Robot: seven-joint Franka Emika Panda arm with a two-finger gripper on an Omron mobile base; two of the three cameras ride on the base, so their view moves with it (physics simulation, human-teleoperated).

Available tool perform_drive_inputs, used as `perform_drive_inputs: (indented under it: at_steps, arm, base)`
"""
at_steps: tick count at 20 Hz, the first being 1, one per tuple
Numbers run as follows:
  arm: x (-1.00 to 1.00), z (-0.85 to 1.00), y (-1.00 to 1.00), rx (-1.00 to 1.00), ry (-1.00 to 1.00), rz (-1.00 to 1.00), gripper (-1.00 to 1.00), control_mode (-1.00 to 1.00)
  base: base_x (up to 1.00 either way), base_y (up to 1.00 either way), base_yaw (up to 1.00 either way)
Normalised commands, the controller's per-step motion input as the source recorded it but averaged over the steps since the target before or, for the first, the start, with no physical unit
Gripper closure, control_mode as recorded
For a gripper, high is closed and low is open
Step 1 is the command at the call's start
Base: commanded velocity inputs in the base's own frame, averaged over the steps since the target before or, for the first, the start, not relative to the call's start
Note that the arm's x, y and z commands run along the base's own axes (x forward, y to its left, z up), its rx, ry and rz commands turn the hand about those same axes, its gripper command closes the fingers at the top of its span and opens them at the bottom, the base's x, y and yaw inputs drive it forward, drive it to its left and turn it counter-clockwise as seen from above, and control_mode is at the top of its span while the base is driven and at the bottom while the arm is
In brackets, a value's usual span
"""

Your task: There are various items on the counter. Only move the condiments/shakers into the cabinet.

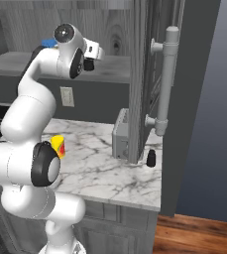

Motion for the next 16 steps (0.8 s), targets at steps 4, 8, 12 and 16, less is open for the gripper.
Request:
perform_drive_inputs:
  at_steps: [4,8,12,16]
  arm:
    - [0.01,-0.01,0.00,0.00,-0.01,0.00,-1.00,-1.00]
    - [-0.89,-0.03,0.00,0.00,0.00,0.00,-1.00,-1.00]
    - [-1.00,-0.04,0.00,0.02,0.01,0.00,-1.00,-1.00]
    - [-1.00,-0.05,-0.01,0.02,0.16,-0.01,-1.00,-1.00]
  base:
    - [0.00,0.00,0.00]
    - [0.00,0.00,0.00]
    - [0.00,0.00,0.00]
    - [0.00,0.00,0.00]
